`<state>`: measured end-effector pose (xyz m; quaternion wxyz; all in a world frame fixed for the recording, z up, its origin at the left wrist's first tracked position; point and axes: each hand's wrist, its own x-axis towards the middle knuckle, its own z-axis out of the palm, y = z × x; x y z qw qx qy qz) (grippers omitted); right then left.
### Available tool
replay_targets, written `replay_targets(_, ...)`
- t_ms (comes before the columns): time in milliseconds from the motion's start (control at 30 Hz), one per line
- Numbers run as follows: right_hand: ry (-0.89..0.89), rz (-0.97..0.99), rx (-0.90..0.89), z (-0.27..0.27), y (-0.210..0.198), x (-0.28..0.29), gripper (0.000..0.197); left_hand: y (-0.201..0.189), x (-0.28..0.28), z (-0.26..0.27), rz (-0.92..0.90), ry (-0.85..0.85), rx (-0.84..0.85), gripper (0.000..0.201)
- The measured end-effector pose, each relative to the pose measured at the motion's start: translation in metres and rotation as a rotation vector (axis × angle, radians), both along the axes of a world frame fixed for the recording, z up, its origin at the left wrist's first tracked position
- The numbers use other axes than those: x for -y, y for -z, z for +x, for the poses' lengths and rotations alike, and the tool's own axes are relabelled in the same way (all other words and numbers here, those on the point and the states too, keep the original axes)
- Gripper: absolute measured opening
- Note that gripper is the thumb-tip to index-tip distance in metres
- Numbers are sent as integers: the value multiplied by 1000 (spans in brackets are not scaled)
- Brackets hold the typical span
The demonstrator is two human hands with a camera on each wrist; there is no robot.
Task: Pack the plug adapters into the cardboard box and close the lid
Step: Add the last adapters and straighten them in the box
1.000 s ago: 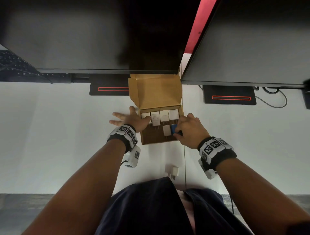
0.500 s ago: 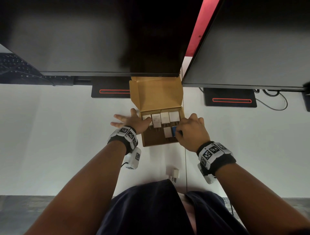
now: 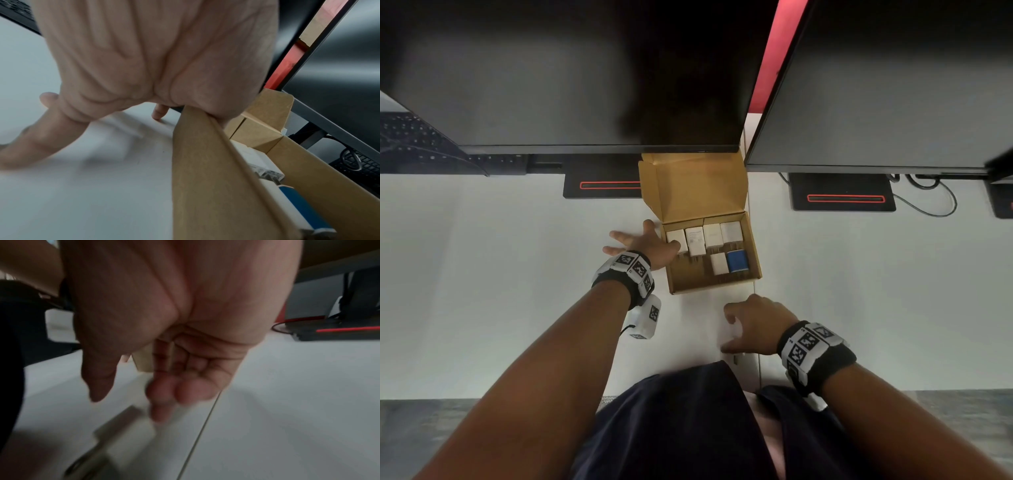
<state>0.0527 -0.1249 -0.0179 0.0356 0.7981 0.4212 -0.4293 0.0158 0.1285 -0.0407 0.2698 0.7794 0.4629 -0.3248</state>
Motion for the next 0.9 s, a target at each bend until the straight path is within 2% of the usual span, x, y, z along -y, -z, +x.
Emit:
replay_targets(67, -17, -7, -10, -7, 5, 1, 49, 1, 0, -1, -6, 6, -3, 85)
replay_targets(200, 1, 52, -76, -5, 2, -6, 35, 0, -1, -1, -5, 26, -5, 84)
replay_targets(367, 46, 238, -124, 10, -27, -36, 30, 0, -1, 0, -18, 6, -6, 86)
replay_targets(533, 115, 421, -54, 31, -45, -66, 24, -9, 2, 3, -17, -13, -19, 81)
replay_targets(700, 200, 360, 44, 43, -24, -86, 19, -14, 4, 3, -44, -41, -4, 81)
replay_targets(900, 149, 288, 88, 35, -8, -99, 16, -14, 4, 3, -62, -56, 2, 82)
